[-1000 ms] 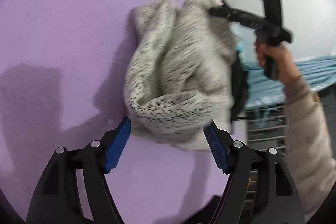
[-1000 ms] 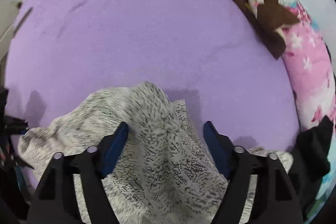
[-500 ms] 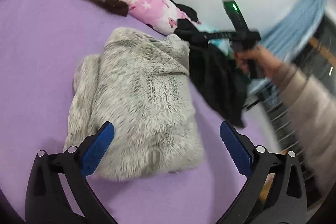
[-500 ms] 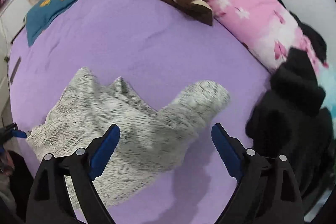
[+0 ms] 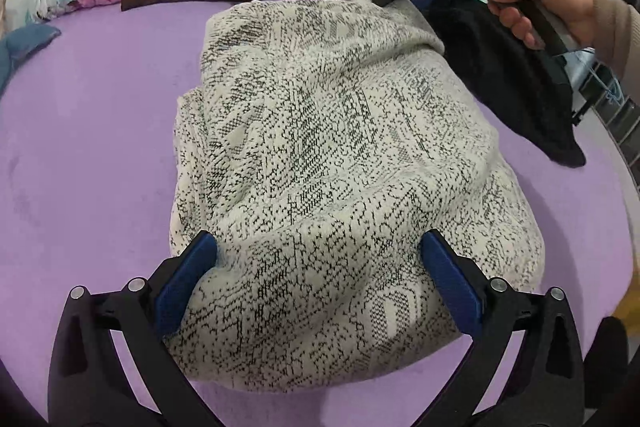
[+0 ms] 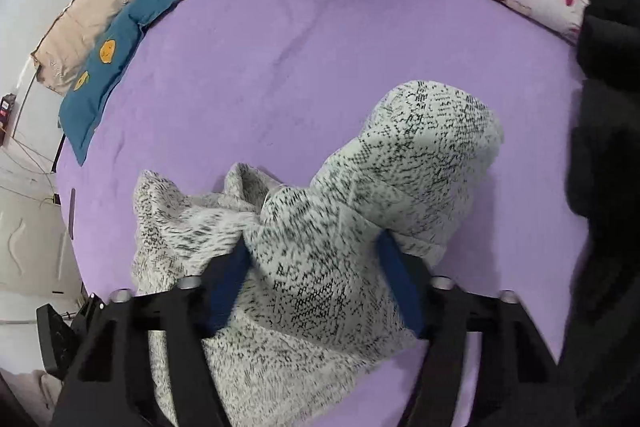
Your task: Fold large clothes
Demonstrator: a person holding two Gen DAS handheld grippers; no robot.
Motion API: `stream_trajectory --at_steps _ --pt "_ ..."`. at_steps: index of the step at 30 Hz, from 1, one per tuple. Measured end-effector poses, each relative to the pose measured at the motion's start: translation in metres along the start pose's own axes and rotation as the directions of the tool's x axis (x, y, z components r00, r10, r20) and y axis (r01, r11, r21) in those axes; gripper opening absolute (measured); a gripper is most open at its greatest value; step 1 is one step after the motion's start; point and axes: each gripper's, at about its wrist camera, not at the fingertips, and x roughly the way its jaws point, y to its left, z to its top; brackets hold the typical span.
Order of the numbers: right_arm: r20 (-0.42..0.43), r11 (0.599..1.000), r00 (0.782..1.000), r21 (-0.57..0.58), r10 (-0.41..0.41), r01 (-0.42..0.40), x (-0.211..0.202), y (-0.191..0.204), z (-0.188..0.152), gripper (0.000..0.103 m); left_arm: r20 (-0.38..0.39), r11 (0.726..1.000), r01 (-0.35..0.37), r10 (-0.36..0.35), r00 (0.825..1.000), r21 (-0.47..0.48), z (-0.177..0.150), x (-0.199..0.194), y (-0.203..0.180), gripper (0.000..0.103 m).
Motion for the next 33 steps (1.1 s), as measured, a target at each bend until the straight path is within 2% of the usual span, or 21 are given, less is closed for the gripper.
stream_trajectory --at_steps 4,7,10,13,17,19,21,23,24,26,27,28,30,33 --pt "0.036 0.998 0.999 -0.040 -0.040 0.041 0.005 0.015 0.012 0.025 -0.001 0.999 0.026 -0.027 1.000 -0.034 0.000 0.003 0.010 0.098" --pt "0.044 0.994 0.996 -0.072 -0.074 0.077 0.006 0.028 0.026 0.021 -0.006 0.997 0.044 -0.044 0.999 -0.060 0.003 0.005 0.017 0.098" --pt "0.026 0.985 0.993 -0.125 -0.117 0.119 0.019 0.040 0.045 0.019 -0.011 0.995 0.060 -0.061 0.998 -0.084 0.003 0.009 0.023 0.098" --pt "-0.002 0.979 0.987 -0.128 -0.161 0.159 0.042 0.039 0.057 0.019 -0.011 0.992 0.078 -0.080 0.997 -0.101 0.004 0.009 0.030 0.098" --pt "-0.081 0.982 0.978 -0.030 -0.190 0.188 0.088 0.022 0.056 0.018 -0.006 0.990 0.093 -0.094 0.996 -0.102 0.002 0.008 0.034 0.098" --pt "-0.113 0.984 0.979 0.044 -0.167 0.173 0.109 0.014 0.052 0.019 -0.008 0.990 0.101 -0.102 0.995 -0.101 -0.001 0.004 0.037 0.098" --pt "-0.119 0.984 0.977 0.025 -0.175 0.179 0.115 0.018 0.051 0.019 -0.011 0.987 0.113 -0.115 0.993 -0.110 0.000 0.005 0.041 0.098" --pt "-0.107 0.982 0.976 0.005 -0.189 0.190 0.104 0.024 0.052 0.021 -0.018 0.985 0.128 -0.131 0.991 -0.117 0.002 0.004 0.043 0.098" --pt "-0.093 0.982 0.978 0.008 -0.185 0.186 0.094 0.027 0.052 0.025 -0.020 0.983 0.140 -0.143 0.990 -0.116 0.003 0.002 0.045 0.097" --pt "-0.049 0.986 0.985 0.010 -0.168 0.168 0.061 0.031 0.053 0.047 -0.018 0.977 0.174 -0.177 0.984 -0.125 0.007 -0.004 0.049 0.097" --pt "-0.027 0.985 0.984 0.011 -0.175 0.175 0.046 0.032 0.051 0.075 -0.011 0.971 0.193 -0.196 0.980 -0.139 0.008 -0.007 0.052 0.097" --pt "-0.002 0.984 0.984 0.007 -0.176 0.176 0.025 0.034 0.045 0.086 -0.003 0.964 0.214 -0.217 0.976 -0.158 0.008 -0.011 0.055 0.097" --pt "0.014 0.987 0.987 -0.006 -0.161 0.161 -0.001 0.035 0.032 0.087 0.015 0.946 0.258 -0.260 0.965 -0.197 0.008 -0.018 0.064 0.097" --pt "0.047 0.992 0.991 0.022 -0.127 0.126 -0.042 0.026 -0.008 0.093 -0.010 0.942 0.222 -0.232 0.973 -0.254 0.005 -0.020 0.080 0.097"
